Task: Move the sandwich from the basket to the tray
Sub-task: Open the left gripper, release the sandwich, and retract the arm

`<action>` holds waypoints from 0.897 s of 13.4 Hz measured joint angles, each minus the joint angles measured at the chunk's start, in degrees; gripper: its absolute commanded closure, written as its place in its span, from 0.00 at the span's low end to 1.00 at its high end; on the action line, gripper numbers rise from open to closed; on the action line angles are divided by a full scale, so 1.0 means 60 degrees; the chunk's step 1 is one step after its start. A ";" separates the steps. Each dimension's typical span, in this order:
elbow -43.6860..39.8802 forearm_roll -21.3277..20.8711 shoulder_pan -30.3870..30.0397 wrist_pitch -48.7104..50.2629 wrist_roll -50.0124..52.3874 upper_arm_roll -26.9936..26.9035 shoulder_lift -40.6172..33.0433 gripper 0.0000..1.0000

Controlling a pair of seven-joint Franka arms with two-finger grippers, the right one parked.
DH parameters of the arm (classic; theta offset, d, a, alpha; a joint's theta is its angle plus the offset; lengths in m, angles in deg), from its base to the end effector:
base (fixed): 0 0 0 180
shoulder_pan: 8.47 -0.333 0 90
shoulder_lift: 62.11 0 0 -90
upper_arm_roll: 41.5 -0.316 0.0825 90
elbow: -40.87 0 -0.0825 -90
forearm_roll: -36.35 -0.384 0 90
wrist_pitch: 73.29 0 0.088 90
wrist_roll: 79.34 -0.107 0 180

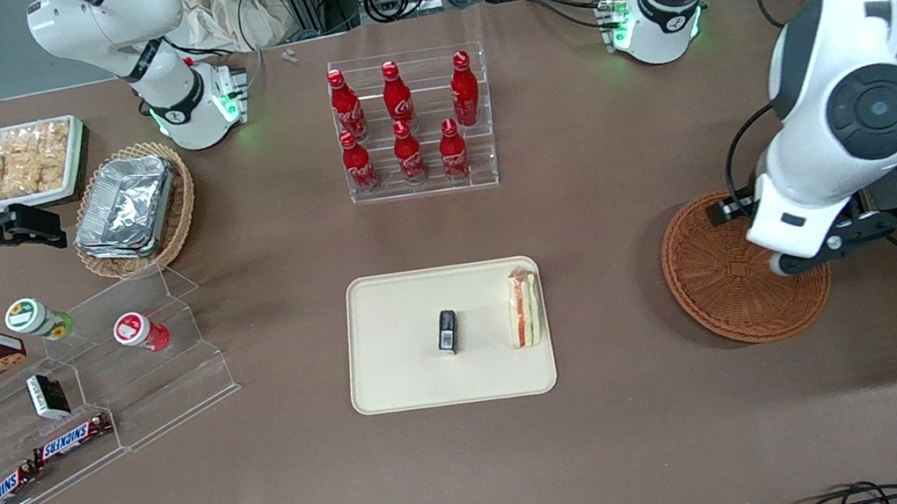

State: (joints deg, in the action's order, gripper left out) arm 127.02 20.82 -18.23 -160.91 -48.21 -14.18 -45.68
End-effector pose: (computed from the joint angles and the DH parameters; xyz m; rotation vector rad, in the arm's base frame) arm 0.6037 -0.1258 0.5010 -2.8951 -0.3177 0.2202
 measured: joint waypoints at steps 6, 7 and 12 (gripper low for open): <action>-0.0013 0.0300 -0.0325 0.0328 -0.0996 -0.0010 -0.0174 0.00; -0.0015 0.0495 -0.0494 0.0411 -0.1530 -0.0097 -0.0285 0.00; -0.0018 0.1902 0.0739 0.0668 -0.4111 -0.3298 -0.0997 0.00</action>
State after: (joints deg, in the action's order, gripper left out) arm 126.91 32.23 -13.79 -156.90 -72.88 -33.96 -51.66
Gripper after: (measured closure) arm 0.000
